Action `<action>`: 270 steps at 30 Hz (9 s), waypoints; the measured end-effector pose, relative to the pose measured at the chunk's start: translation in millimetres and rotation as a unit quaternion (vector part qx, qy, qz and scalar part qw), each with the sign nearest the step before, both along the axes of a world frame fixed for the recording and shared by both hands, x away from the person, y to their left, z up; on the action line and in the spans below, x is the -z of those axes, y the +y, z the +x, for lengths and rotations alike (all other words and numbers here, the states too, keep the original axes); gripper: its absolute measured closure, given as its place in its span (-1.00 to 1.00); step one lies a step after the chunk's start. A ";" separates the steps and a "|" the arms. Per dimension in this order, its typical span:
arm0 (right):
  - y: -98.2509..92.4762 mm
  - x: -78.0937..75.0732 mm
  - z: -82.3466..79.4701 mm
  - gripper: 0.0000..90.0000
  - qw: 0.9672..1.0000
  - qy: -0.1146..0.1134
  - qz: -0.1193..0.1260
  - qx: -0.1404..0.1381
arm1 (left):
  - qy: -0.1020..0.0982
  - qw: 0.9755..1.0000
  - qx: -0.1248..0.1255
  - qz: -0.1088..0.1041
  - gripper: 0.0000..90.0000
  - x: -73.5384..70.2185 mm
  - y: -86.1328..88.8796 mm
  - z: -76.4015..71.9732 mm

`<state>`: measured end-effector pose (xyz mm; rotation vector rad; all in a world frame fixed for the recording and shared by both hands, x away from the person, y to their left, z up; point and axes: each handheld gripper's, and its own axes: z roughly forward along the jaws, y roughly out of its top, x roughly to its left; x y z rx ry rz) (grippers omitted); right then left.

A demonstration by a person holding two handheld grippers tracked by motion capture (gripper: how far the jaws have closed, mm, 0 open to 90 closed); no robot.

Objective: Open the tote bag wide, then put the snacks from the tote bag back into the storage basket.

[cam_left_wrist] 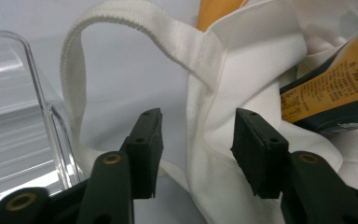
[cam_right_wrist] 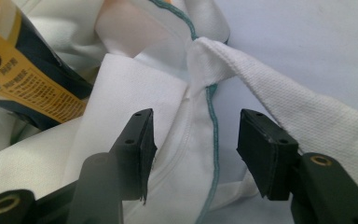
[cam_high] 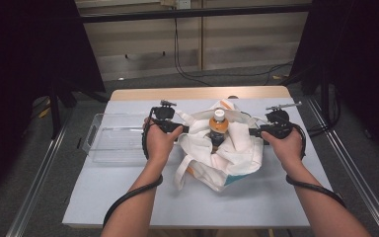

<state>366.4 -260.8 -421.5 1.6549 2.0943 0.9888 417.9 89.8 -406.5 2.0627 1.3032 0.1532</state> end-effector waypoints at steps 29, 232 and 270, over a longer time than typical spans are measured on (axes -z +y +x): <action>2.2 -4.0 -26.7 0.08 0.999 0.031 0.013 0.002 | 0.009 1.000 -0.004 -0.008 0.05 2.3 0.5 -23.2; -8.9 -8.7 -66.2 -0.95 0.998 -0.033 0.006 -0.058 | -0.052 0.991 0.108 -0.061 -0.77 -18.6 -56.1 -22.4; -12.6 -4.4 -66.8 -0.94 0.998 -0.026 0.020 -0.057 | -0.068 0.987 0.135 -0.059 -0.57 -6.0 -90.8 -12.9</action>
